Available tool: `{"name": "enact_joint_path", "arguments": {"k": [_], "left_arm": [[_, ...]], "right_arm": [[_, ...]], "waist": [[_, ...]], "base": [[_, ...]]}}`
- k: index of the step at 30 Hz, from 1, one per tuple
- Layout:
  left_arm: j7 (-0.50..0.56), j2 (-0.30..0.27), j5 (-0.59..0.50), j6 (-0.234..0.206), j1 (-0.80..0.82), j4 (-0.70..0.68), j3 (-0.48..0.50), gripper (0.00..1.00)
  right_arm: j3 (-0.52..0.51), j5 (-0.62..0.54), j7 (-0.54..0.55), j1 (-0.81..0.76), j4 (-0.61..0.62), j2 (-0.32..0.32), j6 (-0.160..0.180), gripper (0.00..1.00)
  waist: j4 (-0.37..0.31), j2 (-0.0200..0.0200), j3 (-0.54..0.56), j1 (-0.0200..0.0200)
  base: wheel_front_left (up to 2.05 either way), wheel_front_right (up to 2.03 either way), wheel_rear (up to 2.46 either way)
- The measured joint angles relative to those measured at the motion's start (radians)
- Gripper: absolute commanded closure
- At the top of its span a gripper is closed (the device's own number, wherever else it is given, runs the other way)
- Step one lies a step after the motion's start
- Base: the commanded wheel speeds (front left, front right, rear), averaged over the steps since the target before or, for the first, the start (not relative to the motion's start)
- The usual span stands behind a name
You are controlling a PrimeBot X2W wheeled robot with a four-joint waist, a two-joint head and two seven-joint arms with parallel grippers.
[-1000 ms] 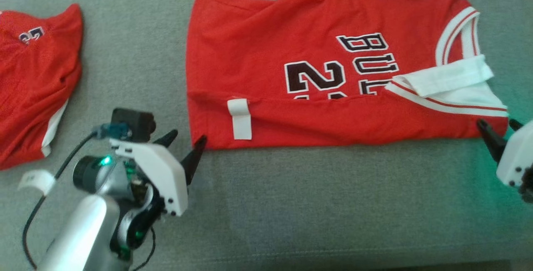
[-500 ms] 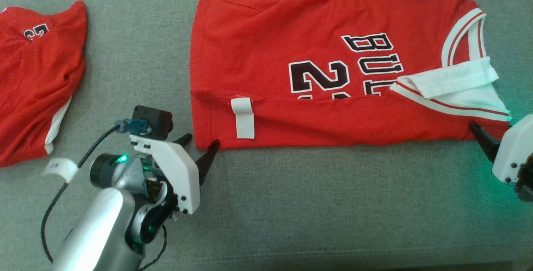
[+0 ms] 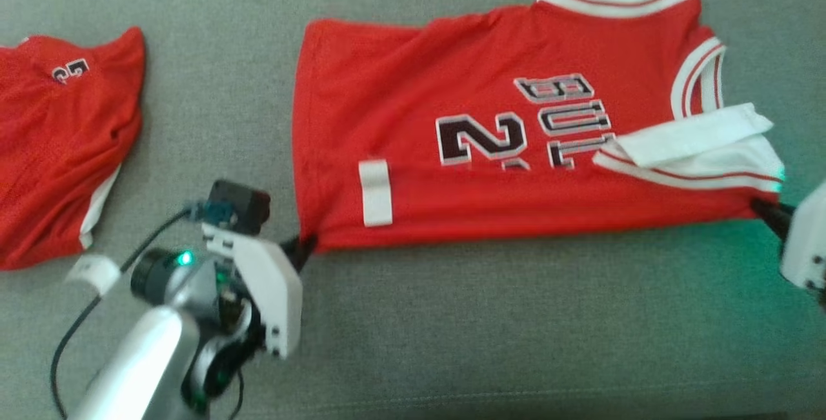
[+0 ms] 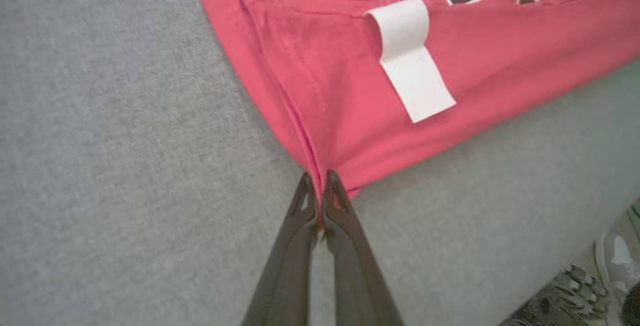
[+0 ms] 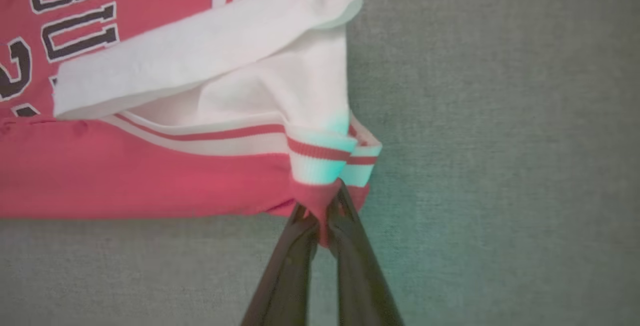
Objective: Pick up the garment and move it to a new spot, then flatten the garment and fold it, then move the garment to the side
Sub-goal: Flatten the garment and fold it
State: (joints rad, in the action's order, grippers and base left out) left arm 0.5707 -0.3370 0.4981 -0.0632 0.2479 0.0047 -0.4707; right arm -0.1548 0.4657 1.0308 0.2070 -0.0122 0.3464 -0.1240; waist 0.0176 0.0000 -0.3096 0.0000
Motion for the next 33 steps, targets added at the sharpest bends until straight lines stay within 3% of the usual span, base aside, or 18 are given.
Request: {"name": "enact_joint_path", "arguments": {"k": [4, 7, 8, 9, 10, 11, 12, 20, 24, 29, 33], "left_arm": [[0.031, -0.043, 0.026, -0.005, -0.106, -0.129, 0.001, 1.0], [0.044, -0.072, 0.04, -0.036, -0.209, -0.21, 0.011, 1.0], [0.044, -0.072, 0.044, -0.048, -0.24, -0.228, 0.016, 1.0], [0.041, -0.071, 0.049, -0.056, -0.265, -0.24, 0.019, 1.0], [0.034, -0.07, 0.055, -0.062, -0.286, -0.248, 0.02, 1.0], [0.028, -0.07, 0.056, -0.065, -0.302, -0.254, 0.019, 0.55], [0.019, -0.069, 0.056, -0.068, -0.311, -0.257, 0.016, 0.0], [-0.02, -0.082, 0.006, -0.112, -0.305, -0.331, 0.058, 0.0], [-0.019, -0.098, -0.018, -0.124, -0.184, -0.341, 0.101, 0.0], [0.017, -0.021, -0.044, -0.09, 0.177, -0.195, 0.061, 0.0], [0.017, 0.053, -0.068, -0.065, 0.352, -0.039, 0.02, 0.0]], "right_arm": [[-0.016, 0.057, 0.071, -0.09, 0.074, 0.042, 0.0, 1.0], [-0.02, 0.073, 0.108, -0.196, 0.121, 0.05, 0.0, 1.0], [-0.018, 0.073, 0.116, -0.22, 0.132, 0.05, 0.0, 0.91], [-0.016, 0.073, 0.117, -0.235, 0.14, 0.051, 0.0, 0.91], [-0.013, 0.073, 0.116, -0.245, 0.149, 0.053, 0.0, 0.21], [-0.013, 0.073, 0.116, -0.248, 0.156, 0.053, 0.0, 0.0], [-0.01, 0.073, 0.114, -0.248, 0.161, 0.054, 0.0, 0.0], [-0.026, 0.132, 0.089, -0.23, 0.273, 0.112, 0.0, 0.0], [-0.055, 0.122, 0.051, -0.034, 0.293, 0.142, 0.0, 0.0], [0.005, -0.001, -0.008, 0.357, 0.155, 0.133, 0.0, 0.0], [0.069, -0.112, -0.04, 0.536, -0.019, 0.077, 0.0, 0.0]], "waist": [[-0.002, 0.0, 0.024, 0.0], [-0.01, 0.0, 0.021, 0.0], [-0.012, 0.0, 0.019, 0.0], [-0.014, 0.0, 0.016, 0.0], [-0.015, 0.0, 0.013, 0.0], [-0.017, 0.0, 0.009, 0.0], [-0.018, 0.0, 0.006, 0.0], [-0.024, 0.0, -0.018, 0.0], [-0.018, 0.0, -0.064, 0.0], [0.01, 0.0, -0.159, 0.0002], [0.048, -0.0001, -0.234, 0.0003]], "base": [[0.0, 0.0, 0.0], [0.0, 0.0, 0.0], [0.0, 0.0, 0.0], [0.0, 0.0, 0.0], [0.0, 0.0, 0.0], [0.0, 0.0, 0.0], [0.0, 0.0, 0.0], [0.0, 0.0, 0.0], [0.0, 0.0, 0.0], [0.0, 0.0, 0.0], [0.0, 0.0, 0.0]]}}
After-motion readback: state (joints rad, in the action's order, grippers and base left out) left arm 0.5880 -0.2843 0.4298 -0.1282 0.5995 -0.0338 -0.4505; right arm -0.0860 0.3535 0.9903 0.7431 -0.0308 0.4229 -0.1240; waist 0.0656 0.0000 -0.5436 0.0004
